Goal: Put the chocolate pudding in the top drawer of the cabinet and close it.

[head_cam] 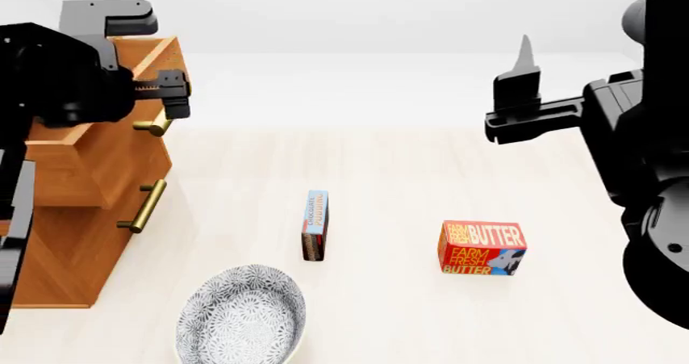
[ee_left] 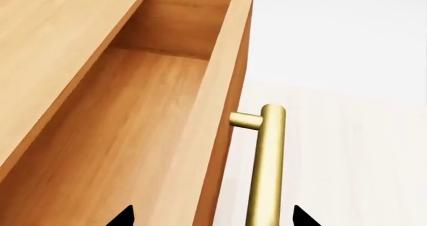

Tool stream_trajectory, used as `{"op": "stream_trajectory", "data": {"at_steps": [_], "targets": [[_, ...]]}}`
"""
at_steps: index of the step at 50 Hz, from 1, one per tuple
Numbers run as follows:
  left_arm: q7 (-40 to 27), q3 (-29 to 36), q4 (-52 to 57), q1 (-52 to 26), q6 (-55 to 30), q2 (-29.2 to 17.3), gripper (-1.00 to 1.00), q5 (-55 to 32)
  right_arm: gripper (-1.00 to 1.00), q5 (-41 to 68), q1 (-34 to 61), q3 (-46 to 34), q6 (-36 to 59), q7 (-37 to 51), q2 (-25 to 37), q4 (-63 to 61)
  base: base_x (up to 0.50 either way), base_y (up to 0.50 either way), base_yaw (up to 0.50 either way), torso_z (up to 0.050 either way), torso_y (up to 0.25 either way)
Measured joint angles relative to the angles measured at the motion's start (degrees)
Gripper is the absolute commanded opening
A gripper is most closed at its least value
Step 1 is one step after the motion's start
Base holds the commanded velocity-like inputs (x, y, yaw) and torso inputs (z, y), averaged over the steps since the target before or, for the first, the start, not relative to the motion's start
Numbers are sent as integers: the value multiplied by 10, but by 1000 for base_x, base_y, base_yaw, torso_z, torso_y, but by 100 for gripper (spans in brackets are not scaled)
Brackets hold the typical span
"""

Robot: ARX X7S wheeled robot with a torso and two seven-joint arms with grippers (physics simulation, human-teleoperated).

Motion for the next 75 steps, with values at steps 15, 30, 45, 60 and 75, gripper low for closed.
{"op": "stream_trajectory", "data": {"at_steps": [15,30,45,60,75], "targets": [[33,29,-5,19,14,14,100,29,100,-21,-7,-12,-11,-12,-2,7,0,0,0,0,0],[21,47,66,49,-8,19,100,62,100,-39,-15,-20,-24,-25,0,16,2,0,-3,0,0],[-3,32,176,88,-49,25,100,46,100,-47,-18,-23,-32,-31,2,21,1,0,-3,0,0],[-16,-10,265,121,-77,33,100,14,100,-47,-22,-24,-38,-32,7,18,0,0,0,0,0],[-51,-67,294,145,-70,42,100,-25,100,-51,-22,-30,-43,-34,7,18,0,0,0,0,1]]}}
